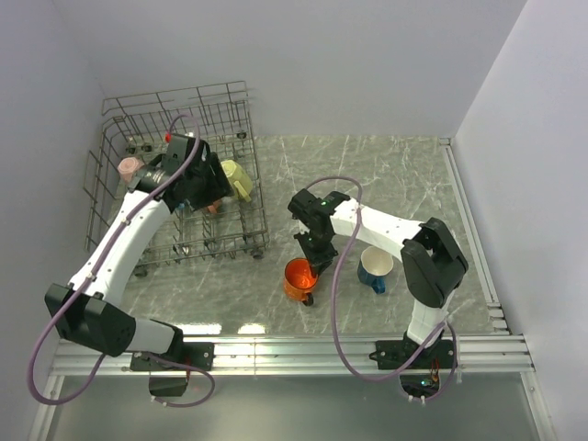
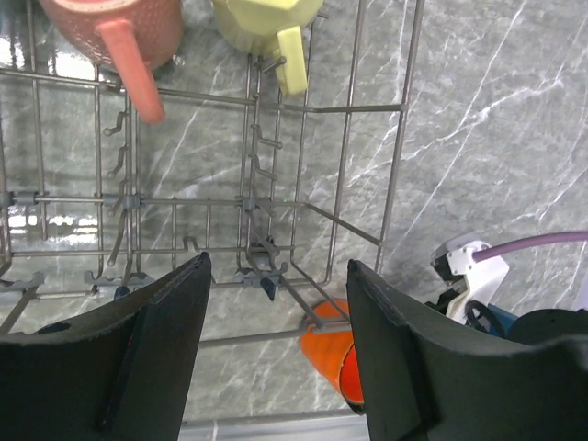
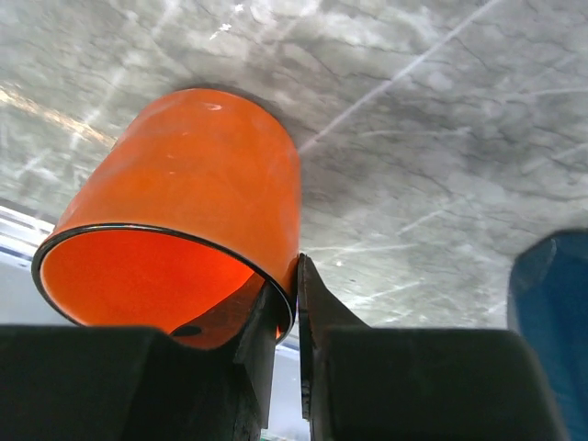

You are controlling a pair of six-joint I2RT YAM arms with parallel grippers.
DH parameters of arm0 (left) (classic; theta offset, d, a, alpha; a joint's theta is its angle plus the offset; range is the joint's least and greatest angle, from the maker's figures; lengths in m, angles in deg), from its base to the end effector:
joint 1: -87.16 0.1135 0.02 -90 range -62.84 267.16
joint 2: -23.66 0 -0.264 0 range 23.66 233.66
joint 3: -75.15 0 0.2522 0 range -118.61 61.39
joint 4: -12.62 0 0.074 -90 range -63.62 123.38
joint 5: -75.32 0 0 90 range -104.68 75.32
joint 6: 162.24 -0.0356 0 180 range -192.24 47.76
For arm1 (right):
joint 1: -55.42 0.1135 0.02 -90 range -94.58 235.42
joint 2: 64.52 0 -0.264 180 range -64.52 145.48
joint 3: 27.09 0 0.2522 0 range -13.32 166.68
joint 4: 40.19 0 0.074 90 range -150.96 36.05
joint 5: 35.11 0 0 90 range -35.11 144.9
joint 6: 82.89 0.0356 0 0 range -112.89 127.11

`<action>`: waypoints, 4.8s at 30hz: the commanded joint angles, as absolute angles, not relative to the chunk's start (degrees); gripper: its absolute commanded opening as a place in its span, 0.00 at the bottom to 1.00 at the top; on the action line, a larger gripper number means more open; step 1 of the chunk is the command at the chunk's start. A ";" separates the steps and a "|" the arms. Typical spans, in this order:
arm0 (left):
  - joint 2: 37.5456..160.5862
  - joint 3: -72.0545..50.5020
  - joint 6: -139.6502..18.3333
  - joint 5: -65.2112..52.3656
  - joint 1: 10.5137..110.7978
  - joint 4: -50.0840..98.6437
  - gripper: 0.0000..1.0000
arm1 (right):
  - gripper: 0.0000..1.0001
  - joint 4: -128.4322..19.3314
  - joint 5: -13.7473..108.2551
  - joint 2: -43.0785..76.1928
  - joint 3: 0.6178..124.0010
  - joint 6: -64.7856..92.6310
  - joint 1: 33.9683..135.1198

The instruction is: Load the cups into the dish rack

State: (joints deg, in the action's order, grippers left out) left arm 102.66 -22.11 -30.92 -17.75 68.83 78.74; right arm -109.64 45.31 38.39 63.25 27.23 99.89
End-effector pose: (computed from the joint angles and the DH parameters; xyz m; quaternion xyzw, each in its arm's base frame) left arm 0.2689 -0.0871 0.3704 -0.1953 0.9122 -0.1571 0.3242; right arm 0.2387 0.2426 0.2079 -0.2153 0.9705 0.1075 0.0141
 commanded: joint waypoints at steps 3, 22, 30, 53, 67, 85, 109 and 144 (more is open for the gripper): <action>96.09 -15.78 -32.60 -15.92 68.79 72.27 0.67 | 0.00 -103.88 45.22 42.26 64.89 29.69 100.42; 87.29 -18.93 -37.44 -11.17 69.93 72.79 0.99 | 0.00 -130.23 47.53 44.10 108.64 30.57 89.00; 89.32 -19.12 -37.27 4.36 72.56 63.87 0.99 | 0.00 -116.57 25.48 38.69 108.36 39.25 83.19; 84.84 5.40 -9.23 20.04 70.28 22.88 0.66 | 0.00 -54.05 -2.32 34.35 85.21 76.09 85.74; 84.21 6.82 -0.96 19.59 70.28 10.99 0.22 | 0.00 -33.21 -3.20 33.47 74.48 88.77 86.18; 84.92 -6.98 -19.06 9.22 73.78 41.31 0.00 | 0.47 -73.63 4.88 27.77 72.65 61.70 82.23; 92.39 -5.32 -40.16 -20.39 89.79 73.93 0.00 | 0.41 -94.65 16.22 22.84 67.80 44.46 77.57; 101.62 -4.96 -42.79 -20.40 89.79 75.16 0.68 | 0.40 -95.96 17.36 26.00 68.94 42.62 77.83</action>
State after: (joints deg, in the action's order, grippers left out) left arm 103.65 -2.09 -41.65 -21.16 89.85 74.46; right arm -95.23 16.53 24.93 67.67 44.65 78.01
